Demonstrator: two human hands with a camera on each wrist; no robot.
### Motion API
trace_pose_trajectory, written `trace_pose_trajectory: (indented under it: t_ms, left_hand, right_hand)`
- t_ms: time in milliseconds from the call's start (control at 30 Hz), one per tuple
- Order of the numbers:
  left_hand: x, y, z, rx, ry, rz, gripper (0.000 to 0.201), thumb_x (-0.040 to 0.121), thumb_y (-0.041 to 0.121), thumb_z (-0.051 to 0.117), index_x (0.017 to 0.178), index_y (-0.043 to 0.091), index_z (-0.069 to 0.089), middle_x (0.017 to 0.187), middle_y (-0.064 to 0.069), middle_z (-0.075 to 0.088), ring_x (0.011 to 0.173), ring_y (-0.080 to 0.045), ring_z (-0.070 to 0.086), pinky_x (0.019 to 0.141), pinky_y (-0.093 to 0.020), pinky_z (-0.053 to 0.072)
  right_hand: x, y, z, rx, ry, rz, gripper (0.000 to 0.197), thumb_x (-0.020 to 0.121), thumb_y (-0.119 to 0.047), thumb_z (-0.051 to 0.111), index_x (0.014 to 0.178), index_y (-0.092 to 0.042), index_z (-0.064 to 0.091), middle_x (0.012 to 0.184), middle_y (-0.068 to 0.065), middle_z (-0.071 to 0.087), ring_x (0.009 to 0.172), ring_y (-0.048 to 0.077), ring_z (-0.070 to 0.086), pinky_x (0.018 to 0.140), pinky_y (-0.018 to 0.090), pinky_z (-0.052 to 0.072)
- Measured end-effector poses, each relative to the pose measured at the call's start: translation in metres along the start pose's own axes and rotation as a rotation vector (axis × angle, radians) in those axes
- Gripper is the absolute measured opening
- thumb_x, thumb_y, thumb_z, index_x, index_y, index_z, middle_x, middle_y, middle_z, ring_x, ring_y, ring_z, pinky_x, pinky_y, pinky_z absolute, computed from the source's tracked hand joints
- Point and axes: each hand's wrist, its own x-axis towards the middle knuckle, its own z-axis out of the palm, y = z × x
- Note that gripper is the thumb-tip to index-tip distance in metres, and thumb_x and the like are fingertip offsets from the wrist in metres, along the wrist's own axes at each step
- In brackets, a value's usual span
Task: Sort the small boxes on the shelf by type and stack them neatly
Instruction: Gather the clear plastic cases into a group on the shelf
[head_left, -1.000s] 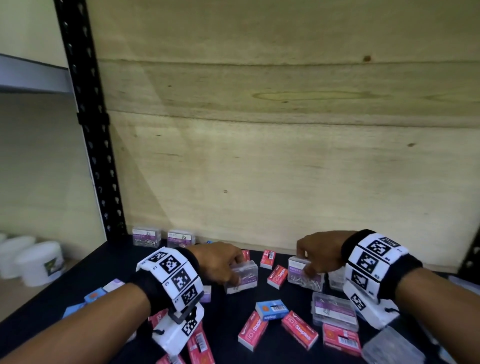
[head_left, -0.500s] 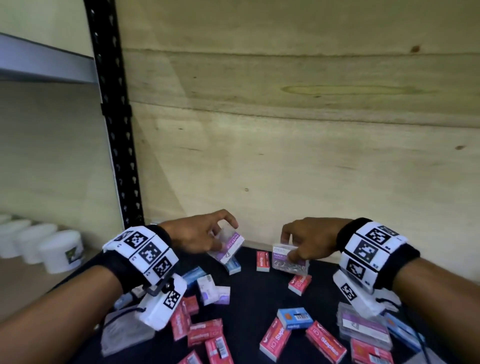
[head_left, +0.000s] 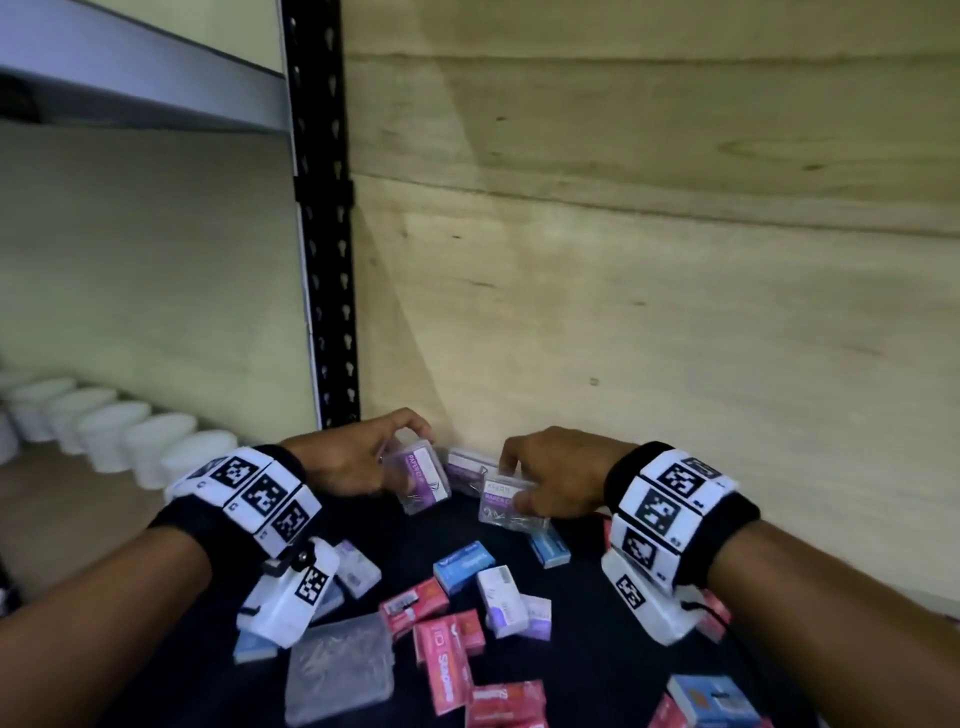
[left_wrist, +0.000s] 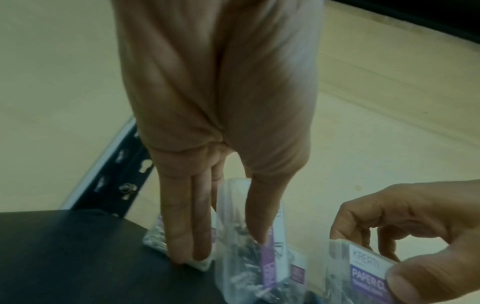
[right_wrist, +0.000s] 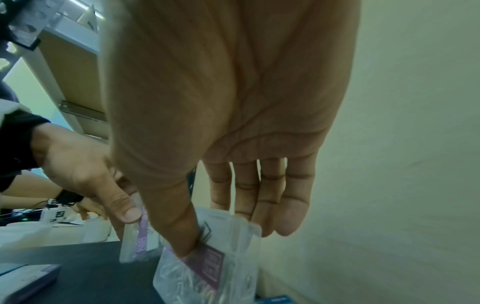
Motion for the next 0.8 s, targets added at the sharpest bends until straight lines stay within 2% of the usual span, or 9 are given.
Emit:
trace_pose_trajectory:
  t_ms: [67,200,333,467,567,667,800]
  left_hand:
    - [-0.001,-0.013,-0.006,-0.018,0.003,-0.027,0.044,0.086,0.008,0.073,0.115,0.026,0.045,0.099,-0.008,0.066,0.079,-0.015,0.059,0.07,-0.027,0.048]
    - [-0.001,-0.032,-0.015,-0.03,-0.01,-0.083,0.044,0.083,0.009,0.076,0.11,0.024,0.046,0.106,-0.007,0.069,0.092,-0.018,0.063,0.086,-0.032,0.051]
    - [0.001,-0.042,-0.02,-0.011,-0.022,-0.095,0.043,0.083,0.009,0.077,0.107,0.021,0.045,0.105,-0.003,0.066,0.086,-0.011,0.059,0.083,-0.027,0.049]
    - [0.005,-0.05,-0.024,0.095,0.012,-0.12,0.039,0.084,0.019,0.076,0.105,0.03,0.045,0.108,0.0,0.061,0.09,-0.013,0.057,0.087,-0.031,0.049]
    - [0.008,-0.051,-0.026,0.145,0.009,-0.126,0.039,0.086,0.022,0.075,0.108,0.031,0.045,0.117,-0.002,0.058,0.097,-0.016,0.058,0.09,-0.031,0.049]
    - [0.011,-0.052,-0.029,0.202,0.026,-0.138,0.039,0.087,0.023,0.073,0.115,0.027,0.046,0.115,0.003,0.055,0.095,-0.011,0.056,0.087,-0.026,0.048]
    - [0.012,-0.056,-0.032,0.246,0.026,-0.154,0.037,0.086,0.027,0.074,0.111,0.029,0.046,0.114,0.004,0.056,0.097,-0.013,0.058,0.09,-0.029,0.05]
  right_hand:
    - [0.011,-0.008,0.002,-0.019,0.002,-0.011,0.046,0.092,-0.039,0.063,0.132,-0.02,0.049,0.121,0.007,0.061,0.101,0.023,0.058,0.082,0.033,0.047]
    - [0.028,-0.02,0.005,-0.049,0.008,-0.021,0.045,0.092,-0.038,0.063,0.13,-0.019,0.051,0.12,0.007,0.061,0.102,0.025,0.059,0.081,0.033,0.049]
    - [0.041,-0.028,0.007,-0.087,0.005,-0.006,0.043,0.091,-0.038,0.064,0.127,-0.017,0.054,0.118,0.008,0.061,0.101,0.028,0.061,0.085,0.039,0.053]
    - [0.052,-0.032,0.007,-0.104,0.01,-0.005,0.041,0.092,-0.036,0.065,0.124,-0.013,0.057,0.114,0.009,0.063,0.098,0.028,0.063,0.084,0.041,0.055]
    - [0.056,-0.034,0.006,-0.105,0.022,-0.002,0.04,0.092,-0.037,0.065,0.124,-0.013,0.058,0.114,0.009,0.064,0.098,0.029,0.063,0.082,0.039,0.055]
    - [0.057,-0.036,0.004,-0.111,0.024,-0.004,0.04,0.093,-0.036,0.064,0.125,-0.012,0.058,0.114,0.009,0.064,0.098,0.028,0.064,0.08,0.038,0.054]
    - [0.058,-0.039,0.004,-0.109,0.019,-0.021,0.038,0.095,-0.033,0.062,0.125,-0.011,0.058,0.113,0.01,0.064,0.097,0.028,0.063,0.073,0.034,0.05]
